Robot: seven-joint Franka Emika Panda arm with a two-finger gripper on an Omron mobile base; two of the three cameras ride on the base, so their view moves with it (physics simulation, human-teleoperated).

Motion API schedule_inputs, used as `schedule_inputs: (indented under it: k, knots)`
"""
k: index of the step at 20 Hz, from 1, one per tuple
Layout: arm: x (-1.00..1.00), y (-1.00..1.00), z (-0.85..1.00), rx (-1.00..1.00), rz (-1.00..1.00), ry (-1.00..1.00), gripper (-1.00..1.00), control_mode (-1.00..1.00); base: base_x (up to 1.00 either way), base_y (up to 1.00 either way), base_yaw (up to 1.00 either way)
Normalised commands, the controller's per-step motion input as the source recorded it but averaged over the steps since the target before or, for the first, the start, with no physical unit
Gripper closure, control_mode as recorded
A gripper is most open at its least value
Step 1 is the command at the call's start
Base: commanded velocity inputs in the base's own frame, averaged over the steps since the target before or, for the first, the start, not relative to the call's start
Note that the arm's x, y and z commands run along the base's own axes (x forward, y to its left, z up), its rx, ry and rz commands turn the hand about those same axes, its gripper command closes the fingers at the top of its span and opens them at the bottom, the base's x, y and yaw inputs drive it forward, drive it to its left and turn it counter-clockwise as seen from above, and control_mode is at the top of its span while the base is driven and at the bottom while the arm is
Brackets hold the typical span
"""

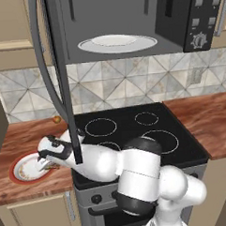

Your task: Pick the chicken drumstick from the microwave and place it on plate located on the counter.

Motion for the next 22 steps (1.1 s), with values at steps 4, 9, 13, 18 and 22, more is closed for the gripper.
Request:
schedule_inputs:
  k: [4,9,13,18,22]
  knots:
    - [0.24,0.27,-0.01,0.00,0.00,0.00,1.00,-1.00,0.00,0.00,0.00]
    - [0.07,0.19,0.00,0.00,0.00,0.00,-1.00,-1.00,0.00,0.00,0.00]
    - [0.00,0.15,0.00,0.00,0.00,0.00,-1.00,-1.00,0.00,0.00,0.00]
    - [0.00,0.03,0.00,0.00,0.00,0.00,-1.00,-1.00,0.00,0.00,0.00]
    - [0.03,0.03,0.00,0.00,0.00,0.00,-1.00,-1.00,0.00,0.00,0.00]
